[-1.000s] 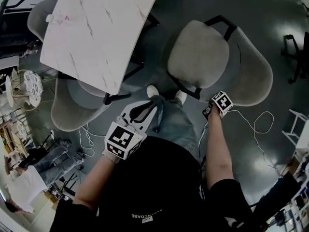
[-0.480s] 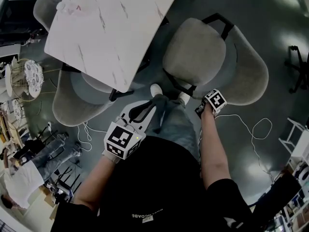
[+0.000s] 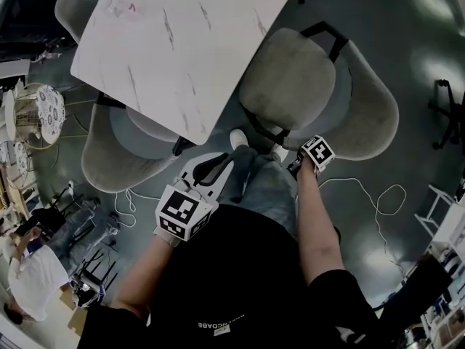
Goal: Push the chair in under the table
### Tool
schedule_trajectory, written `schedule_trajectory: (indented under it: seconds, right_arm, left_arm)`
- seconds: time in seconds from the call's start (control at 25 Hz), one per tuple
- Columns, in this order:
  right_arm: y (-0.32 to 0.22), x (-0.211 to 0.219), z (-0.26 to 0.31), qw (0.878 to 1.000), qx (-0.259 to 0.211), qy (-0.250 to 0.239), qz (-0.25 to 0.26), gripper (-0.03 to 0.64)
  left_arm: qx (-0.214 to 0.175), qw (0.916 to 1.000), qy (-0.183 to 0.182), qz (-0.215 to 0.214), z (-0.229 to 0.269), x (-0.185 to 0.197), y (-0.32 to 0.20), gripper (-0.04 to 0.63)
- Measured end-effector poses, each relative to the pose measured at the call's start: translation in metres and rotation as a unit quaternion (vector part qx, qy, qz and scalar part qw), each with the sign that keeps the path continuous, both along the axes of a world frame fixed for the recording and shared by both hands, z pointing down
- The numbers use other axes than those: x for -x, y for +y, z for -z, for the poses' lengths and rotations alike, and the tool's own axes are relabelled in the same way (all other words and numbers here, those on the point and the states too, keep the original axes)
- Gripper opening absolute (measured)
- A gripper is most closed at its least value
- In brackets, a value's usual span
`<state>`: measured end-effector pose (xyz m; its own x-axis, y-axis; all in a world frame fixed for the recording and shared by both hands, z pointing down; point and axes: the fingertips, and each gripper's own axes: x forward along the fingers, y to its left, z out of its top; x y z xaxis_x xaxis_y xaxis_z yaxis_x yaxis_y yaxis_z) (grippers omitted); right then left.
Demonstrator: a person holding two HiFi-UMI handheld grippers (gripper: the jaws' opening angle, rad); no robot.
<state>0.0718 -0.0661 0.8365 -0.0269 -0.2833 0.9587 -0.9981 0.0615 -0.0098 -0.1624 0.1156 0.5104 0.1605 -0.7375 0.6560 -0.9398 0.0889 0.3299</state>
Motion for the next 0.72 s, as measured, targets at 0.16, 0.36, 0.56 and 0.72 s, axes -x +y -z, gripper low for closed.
schedule_trajectory:
  seconds: [0.16, 0.36, 0.56, 0.72]
  right_arm:
    - [0.010, 0.023, 0.002, 1.000, 0.001, -0.004, 0.004, 0.164]
    - [0.023, 0.055, 0.002, 1.000, 0.007, -0.012, 0.012, 0.170]
    - [0.022, 0.076, 0.006, 1.000, 0.003, -0.012, 0.020, 0.172]
    - [0.016, 0.077, 0.005, 1.000, 0.007, -0.009, 0.027, 0.172]
  left_arm:
    - [-0.005, 1.0000, -0.001, 0.001, 0.002, 0.014, 0.004, 0.052]
    - [-0.007, 0.9999, -0.001, 0.008, 0.003, 0.035, 0.011, 0.052]
    - [-0.008, 0.9999, -0.001, 0.012, 0.002, 0.050, 0.019, 0.052]
    - [-0.007, 0.9998, 0.002, 0.017, 0.000, 0.056, 0.024, 0.052]
